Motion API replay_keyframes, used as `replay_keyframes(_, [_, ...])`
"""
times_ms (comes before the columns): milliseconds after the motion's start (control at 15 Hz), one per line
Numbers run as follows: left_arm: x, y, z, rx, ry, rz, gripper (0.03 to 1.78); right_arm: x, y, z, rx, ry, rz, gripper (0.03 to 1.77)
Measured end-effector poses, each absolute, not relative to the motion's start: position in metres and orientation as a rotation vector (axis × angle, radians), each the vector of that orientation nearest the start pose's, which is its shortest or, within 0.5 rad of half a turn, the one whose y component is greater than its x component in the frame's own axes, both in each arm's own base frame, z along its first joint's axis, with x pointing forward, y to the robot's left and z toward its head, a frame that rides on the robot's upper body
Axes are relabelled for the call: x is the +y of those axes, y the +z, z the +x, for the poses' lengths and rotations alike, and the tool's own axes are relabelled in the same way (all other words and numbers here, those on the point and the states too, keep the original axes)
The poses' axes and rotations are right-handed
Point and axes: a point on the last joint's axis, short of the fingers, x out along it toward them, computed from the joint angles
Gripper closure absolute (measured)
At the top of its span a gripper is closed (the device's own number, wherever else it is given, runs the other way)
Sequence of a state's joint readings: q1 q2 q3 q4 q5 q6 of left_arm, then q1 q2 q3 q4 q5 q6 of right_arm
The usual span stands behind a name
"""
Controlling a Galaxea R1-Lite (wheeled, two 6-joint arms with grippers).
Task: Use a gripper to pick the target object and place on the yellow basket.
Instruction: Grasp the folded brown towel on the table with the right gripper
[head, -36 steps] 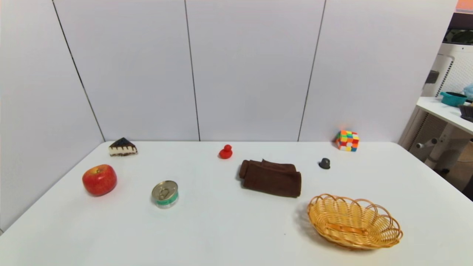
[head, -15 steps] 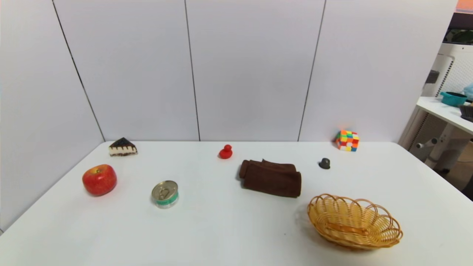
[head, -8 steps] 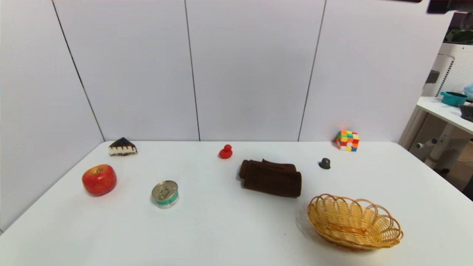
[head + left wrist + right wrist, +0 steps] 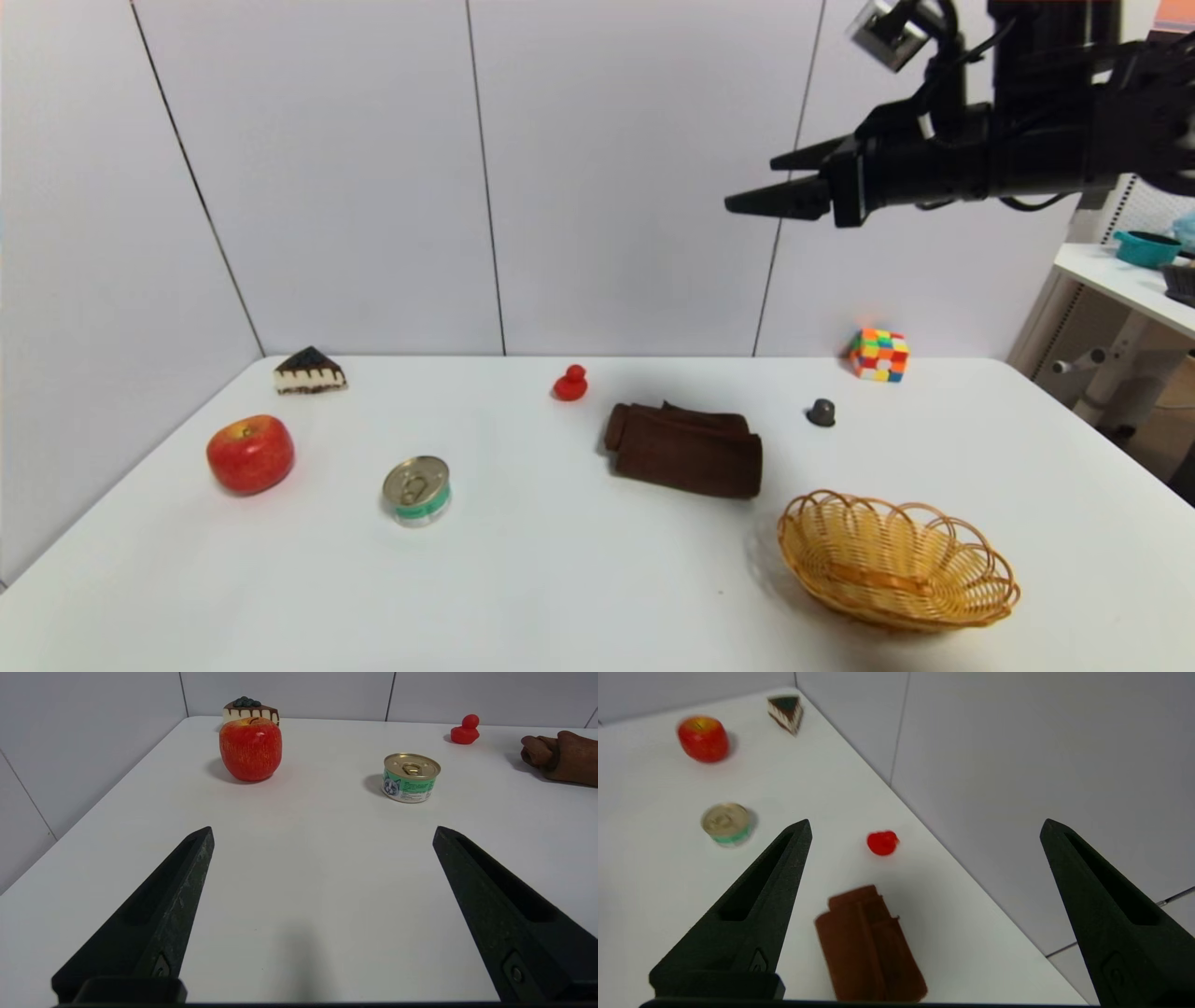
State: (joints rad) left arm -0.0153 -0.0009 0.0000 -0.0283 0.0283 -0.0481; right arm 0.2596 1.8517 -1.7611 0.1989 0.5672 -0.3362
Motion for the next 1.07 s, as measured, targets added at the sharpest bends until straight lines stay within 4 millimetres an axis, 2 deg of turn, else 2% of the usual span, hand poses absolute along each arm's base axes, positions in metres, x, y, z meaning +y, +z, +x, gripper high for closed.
replay_keyframes(267, [0.001,0.078,-0.023,-0.029,0.013,-0.049,0.12,0.109,0.258,0.395,0.256,0.886,-0.343,0.1])
replay_keyframes(533, [0.001,0.078,-0.023,-0.03,0.012,-0.049,0.12,0.117,0.198,0.426,0.281,1.091,-0.397,0.1])
replay_keyframes(800, [0.001,0.078,-0.023,-0.029,0.013,-0.049,0.12,0.119,0.151,0.423,0.418,1.167,-0.366,0.1])
replay_keyframes(933, [0.001,0.078,-0.023,-0.029,0.012,-0.049,0.12,0.118,0.137,0.412,0.465,1.188,-0.367,0.1])
replay_keyframes(1067, [0.001,0.078,-0.023,-0.029,0.012,-0.049,0.12,0.116,0.129,0.406,0.436,1.228,-0.443,0.1])
